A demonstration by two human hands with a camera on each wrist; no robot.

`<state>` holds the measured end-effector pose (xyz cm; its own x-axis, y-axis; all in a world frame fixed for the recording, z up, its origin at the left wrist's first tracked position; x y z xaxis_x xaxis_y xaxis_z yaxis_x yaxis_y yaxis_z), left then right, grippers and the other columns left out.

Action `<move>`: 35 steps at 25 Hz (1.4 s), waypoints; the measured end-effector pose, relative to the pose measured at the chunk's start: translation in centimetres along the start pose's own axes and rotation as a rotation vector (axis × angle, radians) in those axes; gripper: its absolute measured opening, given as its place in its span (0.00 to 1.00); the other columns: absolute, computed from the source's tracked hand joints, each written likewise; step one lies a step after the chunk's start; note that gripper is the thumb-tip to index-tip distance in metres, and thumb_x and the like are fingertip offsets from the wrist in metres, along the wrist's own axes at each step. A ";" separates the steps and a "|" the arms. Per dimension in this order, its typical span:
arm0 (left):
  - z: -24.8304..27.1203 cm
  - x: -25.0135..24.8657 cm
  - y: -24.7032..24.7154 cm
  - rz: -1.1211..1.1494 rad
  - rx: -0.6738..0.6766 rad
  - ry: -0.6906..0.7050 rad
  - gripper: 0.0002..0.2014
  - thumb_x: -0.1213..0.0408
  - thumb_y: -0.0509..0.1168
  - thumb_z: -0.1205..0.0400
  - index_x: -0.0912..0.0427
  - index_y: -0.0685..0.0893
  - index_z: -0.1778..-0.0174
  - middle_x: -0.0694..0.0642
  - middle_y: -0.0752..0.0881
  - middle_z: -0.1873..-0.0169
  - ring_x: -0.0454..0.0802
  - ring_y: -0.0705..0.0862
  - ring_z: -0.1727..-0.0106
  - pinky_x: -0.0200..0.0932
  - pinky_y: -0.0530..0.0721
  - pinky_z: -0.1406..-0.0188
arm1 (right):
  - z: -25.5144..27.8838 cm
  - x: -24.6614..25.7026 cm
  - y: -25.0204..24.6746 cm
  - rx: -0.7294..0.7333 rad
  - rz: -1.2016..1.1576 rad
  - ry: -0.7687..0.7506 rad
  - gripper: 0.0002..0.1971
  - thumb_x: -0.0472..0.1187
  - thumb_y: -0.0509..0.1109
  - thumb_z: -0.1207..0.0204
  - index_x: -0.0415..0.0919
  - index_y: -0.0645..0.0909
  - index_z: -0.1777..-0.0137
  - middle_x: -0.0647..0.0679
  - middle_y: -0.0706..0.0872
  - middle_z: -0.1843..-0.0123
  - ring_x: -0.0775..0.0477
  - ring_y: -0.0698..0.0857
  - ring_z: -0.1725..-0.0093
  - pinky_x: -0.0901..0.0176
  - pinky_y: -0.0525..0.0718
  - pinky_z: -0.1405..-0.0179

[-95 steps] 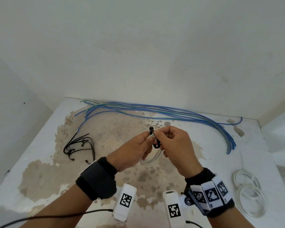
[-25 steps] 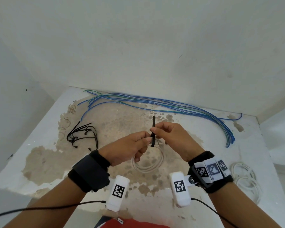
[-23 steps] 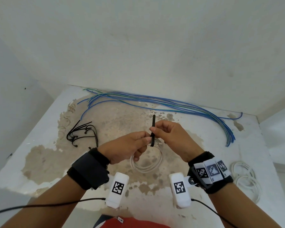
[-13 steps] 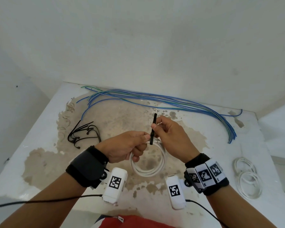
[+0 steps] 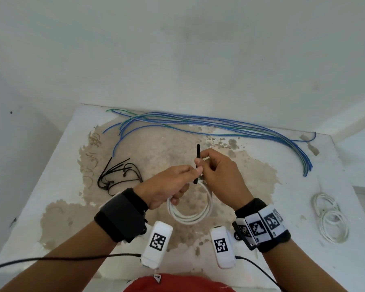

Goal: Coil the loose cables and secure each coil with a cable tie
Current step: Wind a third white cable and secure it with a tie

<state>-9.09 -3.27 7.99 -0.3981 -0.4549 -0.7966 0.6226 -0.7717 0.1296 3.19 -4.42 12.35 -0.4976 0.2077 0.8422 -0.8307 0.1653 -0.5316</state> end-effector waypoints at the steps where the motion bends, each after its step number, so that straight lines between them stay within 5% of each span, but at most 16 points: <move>1: 0.0 0.0 -0.3 -0.002 -0.002 0.009 0.17 0.42 0.61 0.14 0.52 0.76 0.55 0.47 0.59 0.75 0.44 0.56 0.75 0.40 0.60 0.75 | -0.1 0.0 0.2 0.013 -0.032 0.018 0.07 0.47 0.70 0.14 0.47 0.84 0.52 0.56 0.81 0.73 0.59 0.77 0.74 0.71 0.73 0.70; 5: 0.2 -0.7 -1.6 0.006 -0.040 0.022 0.18 0.39 0.59 0.14 0.51 0.81 0.53 0.46 0.59 0.74 0.44 0.56 0.75 0.40 0.59 0.74 | -1.4 -0.1 0.5 0.000 -0.208 0.070 0.07 0.46 0.73 0.16 0.45 0.87 0.54 0.44 0.88 0.61 0.48 0.88 0.59 0.48 0.86 0.48; 7: 0.2 -0.9 -2.3 -0.027 -0.091 0.030 0.22 0.36 0.56 0.14 0.48 0.86 0.43 0.46 0.59 0.75 0.44 0.57 0.75 0.40 0.60 0.75 | -1.7 0.0 0.8 0.005 -0.272 0.094 0.07 0.43 0.73 0.16 0.40 0.87 0.52 0.36 0.89 0.58 0.49 0.89 0.59 0.54 0.88 0.51; 10: 0.0 -0.8 -3.1 -0.046 -0.116 0.049 0.25 0.40 0.57 0.13 0.57 0.83 0.33 0.44 0.60 0.78 0.43 0.59 0.77 0.38 0.62 0.77 | -1.8 0.3 1.4 0.007 -0.361 0.164 0.08 0.40 0.73 0.16 0.34 0.87 0.52 0.32 0.90 0.54 0.51 0.89 0.59 0.73 0.80 0.65; 13: -0.1 -0.5 -3.8 -0.037 -0.123 0.041 0.24 0.43 0.59 0.13 0.63 0.79 0.40 0.44 0.61 0.78 0.43 0.58 0.77 0.38 0.63 0.78 | -2.2 0.7 1.8 -0.030 -0.354 0.164 0.06 0.40 0.75 0.18 0.37 0.87 0.54 0.32 0.90 0.56 0.53 0.87 0.60 0.69 0.80 0.63; 16: 0.0 -1.0 -4.3 -0.133 -0.149 0.085 0.16 0.44 0.59 0.12 0.53 0.76 0.56 0.45 0.64 0.78 0.43 0.60 0.78 0.39 0.65 0.78 | -2.8 1.1 1.8 -0.093 -0.330 0.137 0.06 0.42 0.75 0.19 0.44 0.86 0.58 0.35 0.88 0.60 0.48 0.86 0.61 0.55 0.84 0.55; 18: 0.2 -1.5 -4.3 -0.213 -0.167 0.137 0.15 0.45 0.59 0.12 0.52 0.76 0.58 0.44 0.65 0.80 0.43 0.60 0.78 0.38 0.65 0.78 | -3.2 1.2 1.3 -0.116 -0.327 0.134 0.07 0.42 0.75 0.19 0.42 0.86 0.59 0.33 0.87 0.59 0.43 0.87 0.60 0.57 0.83 0.56; 21: 0.2 -1.7 -3.9 -0.215 -0.144 0.159 0.17 0.47 0.59 0.11 0.58 0.76 0.53 0.45 0.63 0.79 0.43 0.58 0.78 0.38 0.63 0.78 | -3.6 0.8 1.6 -0.088 -0.401 0.198 0.08 0.38 0.74 0.19 0.40 0.85 0.60 0.39 0.87 0.66 0.54 0.87 0.64 0.70 0.80 0.65; 24: -0.6 -1.5 -4.0 -0.174 -0.134 0.128 0.17 0.48 0.59 0.11 0.61 0.76 0.51 0.46 0.62 0.77 0.43 0.58 0.77 0.39 0.61 0.77 | -4.2 -0.3 2.5 -0.062 -0.515 0.289 0.10 0.36 0.73 0.18 0.41 0.84 0.62 0.46 0.87 0.65 0.56 0.84 0.68 0.69 0.80 0.67; 27: -1.0 -0.9 -4.6 -0.002 -0.107 0.062 0.14 0.47 0.58 0.11 0.50 0.81 0.57 0.45 0.62 0.76 0.42 0.57 0.77 0.36 0.59 0.80 | -4.2 -1.0 3.4 0.080 -0.573 0.351 0.07 0.46 0.72 0.16 0.43 0.87 0.47 0.45 0.91 0.55 0.50 0.89 0.59 0.60 0.85 0.59; 29: -1.2 -0.4 -5.5 0.123 -0.121 0.022 0.15 0.47 0.58 0.11 0.45 0.83 0.60 0.45 0.62 0.75 0.41 0.56 0.76 0.34 0.55 0.82 | -2.6 -1.6 4.4 0.312 -0.482 0.403 0.18 0.54 0.72 0.19 0.46 0.83 0.35 0.46 0.93 0.45 0.45 0.92 0.49 0.58 0.88 0.56; 31: -1.6 -0.1 -6.6 0.174 -0.149 0.005 0.14 0.46 0.59 0.11 0.48 0.84 0.53 0.46 0.66 0.73 0.40 0.59 0.76 0.34 0.56 0.82 | -0.3 -1.6 5.9 0.529 -0.415 0.392 0.21 0.50 0.75 0.20 0.45 0.79 0.30 0.44 0.93 0.42 0.42 0.93 0.44 0.55 0.91 0.53; 35: -1.7 -0.1 -7.4 0.476 -0.072 0.065 0.24 0.42 0.60 0.16 0.62 0.84 0.43 0.53 0.83 0.65 0.46 0.79 0.70 0.40 0.82 0.73 | 0.0 -2.6 6.2 0.440 -0.509 0.361 0.14 0.42 0.72 0.16 0.35 0.81 0.35 0.39 0.93 0.52 0.43 0.93 0.52 0.48 0.93 0.50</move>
<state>-12.47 3.21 6.07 -0.0156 -0.7195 -0.6943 0.7715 -0.4504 0.4493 -0.67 -3.98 6.84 0.0228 0.5235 0.8517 -0.9963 -0.0588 0.0628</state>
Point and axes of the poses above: each hand's wrist, its own z-axis away from the middle knuckle, its own y-axis out of the palm, x = y × z, the point moved 9 cm from there along -z, towards the middle knuckle
